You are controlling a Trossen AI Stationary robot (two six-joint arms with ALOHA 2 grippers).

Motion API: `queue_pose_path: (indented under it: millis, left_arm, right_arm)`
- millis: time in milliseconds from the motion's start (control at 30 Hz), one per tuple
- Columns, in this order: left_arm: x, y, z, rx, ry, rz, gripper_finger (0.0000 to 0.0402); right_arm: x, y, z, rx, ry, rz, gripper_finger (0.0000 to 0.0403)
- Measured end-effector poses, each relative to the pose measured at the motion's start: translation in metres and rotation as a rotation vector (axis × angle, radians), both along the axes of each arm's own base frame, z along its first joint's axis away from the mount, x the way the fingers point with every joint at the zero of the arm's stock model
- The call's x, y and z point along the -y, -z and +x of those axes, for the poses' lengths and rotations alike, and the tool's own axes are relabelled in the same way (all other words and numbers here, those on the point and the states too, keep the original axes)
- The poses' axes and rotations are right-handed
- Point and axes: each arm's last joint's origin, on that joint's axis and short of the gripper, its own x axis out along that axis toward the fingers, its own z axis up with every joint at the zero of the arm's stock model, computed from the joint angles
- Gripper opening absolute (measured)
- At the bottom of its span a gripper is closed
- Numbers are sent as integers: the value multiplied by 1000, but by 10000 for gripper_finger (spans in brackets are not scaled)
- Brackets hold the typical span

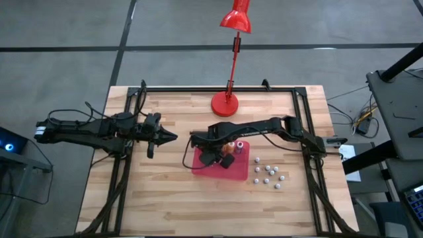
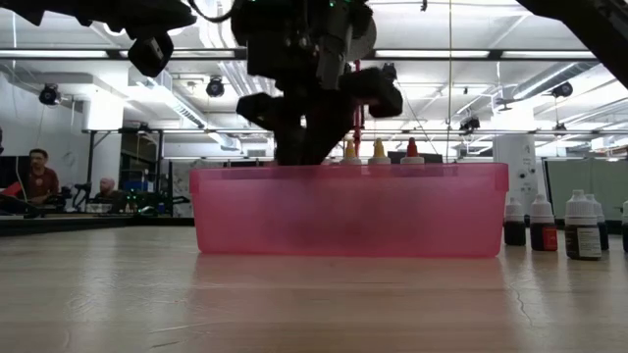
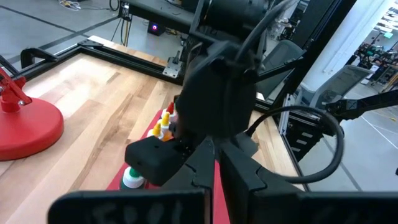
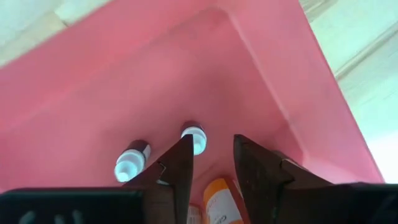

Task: Pick & Place food coloring
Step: Put the small black food coloring bottle into the red bin

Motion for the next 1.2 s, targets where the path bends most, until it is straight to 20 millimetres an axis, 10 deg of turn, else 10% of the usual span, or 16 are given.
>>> queue_pose_path:
  millis: [600, 1200]
  left_arm:
    - [0, 0, 0, -1, 0, 0, 0]
    - [0, 0, 0, 0, 0, 0, 0]
  right_arm:
    - [-31, -81, -20, -116, 133, 151, 95]
    - [-29, -120, -70, -238, 344, 178, 79]
